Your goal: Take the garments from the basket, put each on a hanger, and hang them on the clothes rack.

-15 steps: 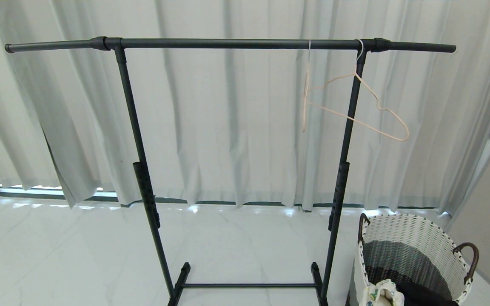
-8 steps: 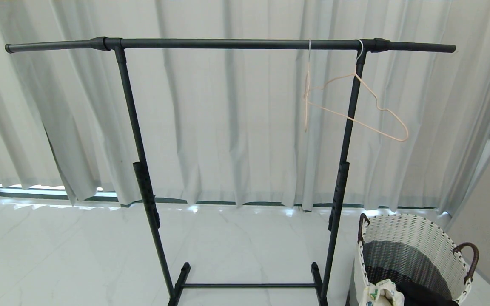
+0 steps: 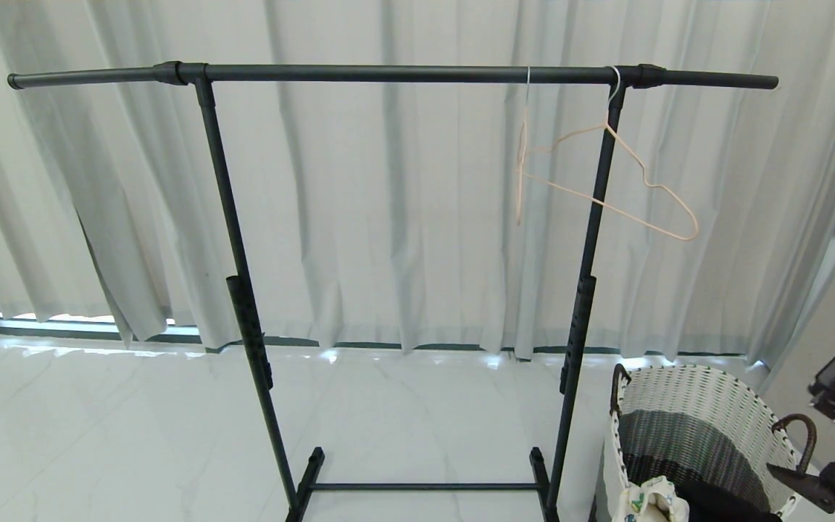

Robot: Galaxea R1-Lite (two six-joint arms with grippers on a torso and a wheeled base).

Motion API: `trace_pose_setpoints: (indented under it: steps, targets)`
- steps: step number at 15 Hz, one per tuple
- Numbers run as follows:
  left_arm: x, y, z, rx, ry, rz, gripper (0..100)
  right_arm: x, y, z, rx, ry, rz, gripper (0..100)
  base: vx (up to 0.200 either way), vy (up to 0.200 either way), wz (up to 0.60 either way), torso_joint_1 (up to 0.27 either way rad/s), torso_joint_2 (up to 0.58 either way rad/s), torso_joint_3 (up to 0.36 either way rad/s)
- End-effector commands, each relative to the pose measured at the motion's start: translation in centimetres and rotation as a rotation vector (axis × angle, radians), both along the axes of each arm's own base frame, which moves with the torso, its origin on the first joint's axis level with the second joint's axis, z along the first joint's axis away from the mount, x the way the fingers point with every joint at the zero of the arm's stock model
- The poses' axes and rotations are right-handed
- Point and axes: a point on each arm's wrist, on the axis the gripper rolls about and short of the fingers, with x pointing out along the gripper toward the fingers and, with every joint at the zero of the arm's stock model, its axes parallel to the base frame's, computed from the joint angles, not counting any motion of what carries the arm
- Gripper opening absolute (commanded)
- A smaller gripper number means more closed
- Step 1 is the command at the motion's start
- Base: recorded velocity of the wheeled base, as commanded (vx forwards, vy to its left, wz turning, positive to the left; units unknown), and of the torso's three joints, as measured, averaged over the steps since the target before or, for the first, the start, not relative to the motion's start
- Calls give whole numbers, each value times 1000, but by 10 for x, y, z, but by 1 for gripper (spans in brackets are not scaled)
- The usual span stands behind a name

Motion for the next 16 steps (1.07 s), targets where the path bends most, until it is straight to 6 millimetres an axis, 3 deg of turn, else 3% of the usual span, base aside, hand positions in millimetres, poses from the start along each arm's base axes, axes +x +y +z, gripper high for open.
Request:
trace_pose_setpoints:
  steps: [1, 3, 7, 11, 16]
  targets:
    - [0, 0, 0, 0, 2, -1, 100, 35, -36, -61, -98, 273, 9, 100, 0, 0, 0, 0, 0, 0]
    - [0, 0, 0, 0, 2, 1, 100, 36, -52, -83, -136, 326, 14, 100, 0, 0, 0, 0, 0, 0]
    - [0, 0, 0, 1, 2, 1, 100, 22, -50, -116, -126, 403, 44, 100, 0, 0, 0, 0, 0, 0]
    - [0, 0, 0, 0, 2, 1, 100, 21, -48, -125, -92, 390, 79, 100, 0, 0, 0, 0, 0, 0]
    - [0, 0, 0, 1, 2, 1, 100, 39, -54, -142, -112, 335, 74, 100, 0, 0, 0, 0, 0, 0]
